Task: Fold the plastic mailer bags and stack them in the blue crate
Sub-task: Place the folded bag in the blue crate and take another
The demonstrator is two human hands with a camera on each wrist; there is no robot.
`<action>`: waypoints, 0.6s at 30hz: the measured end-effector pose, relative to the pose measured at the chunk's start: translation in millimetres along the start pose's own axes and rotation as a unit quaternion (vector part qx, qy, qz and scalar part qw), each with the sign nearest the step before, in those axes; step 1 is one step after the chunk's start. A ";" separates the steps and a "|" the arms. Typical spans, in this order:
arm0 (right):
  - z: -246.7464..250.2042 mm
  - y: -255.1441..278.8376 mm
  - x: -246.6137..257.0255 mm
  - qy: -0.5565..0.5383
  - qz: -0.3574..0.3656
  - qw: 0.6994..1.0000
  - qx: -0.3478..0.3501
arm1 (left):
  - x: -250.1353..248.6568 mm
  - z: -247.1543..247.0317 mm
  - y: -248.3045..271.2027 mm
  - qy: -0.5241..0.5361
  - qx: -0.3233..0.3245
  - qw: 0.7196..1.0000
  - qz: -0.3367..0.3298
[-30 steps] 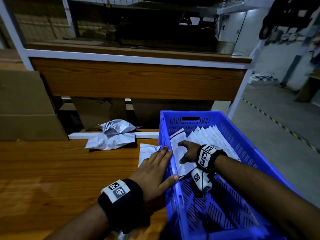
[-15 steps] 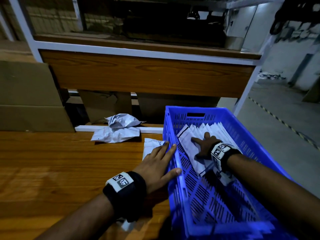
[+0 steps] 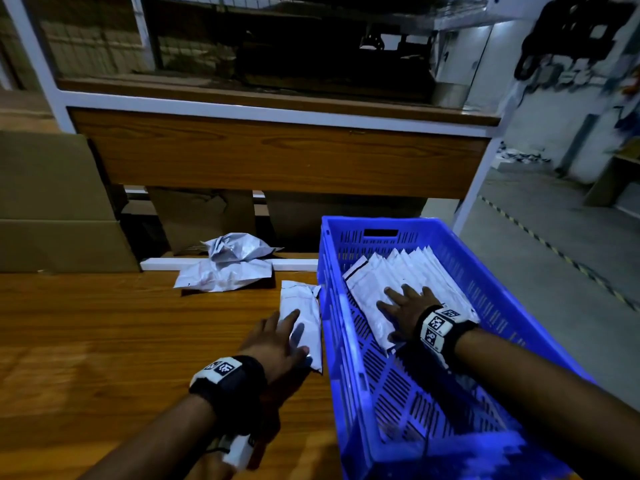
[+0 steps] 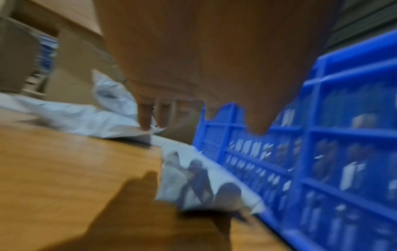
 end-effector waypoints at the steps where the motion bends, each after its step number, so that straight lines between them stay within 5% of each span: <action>1: 1.8 1.6 0.4 0.001 0.001 1.000 -0.003 | 6.4 -9.1 -3.4 -0.010 0.013 1.000 0.014; 7: 42.8 33.0 -14.0 -0.049 -0.003 0.996 -0.080 | -0.7 -27.0 -7.2 0.027 0.071 0.996 0.041; 12: 105.7 83.4 -33.0 -0.100 -0.025 0.977 -0.189 | 5.3 -37.5 -28.4 0.103 0.006 0.992 0.067; 18: 163.4 162.0 -10.8 -0.201 -0.034 0.942 -0.267 | 34.6 -42.8 -6.5 0.162 0.004 0.985 0.064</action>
Point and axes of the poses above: each hand's wrist, its own y-axis away from the middle knuckle, its own z-axis out of the back of the hand, x = y × z, the point moved 9 cm from there along -y, towards the middle knuckle, and after that the axes turned 4 degrees about -z, right-handed, at the moved point
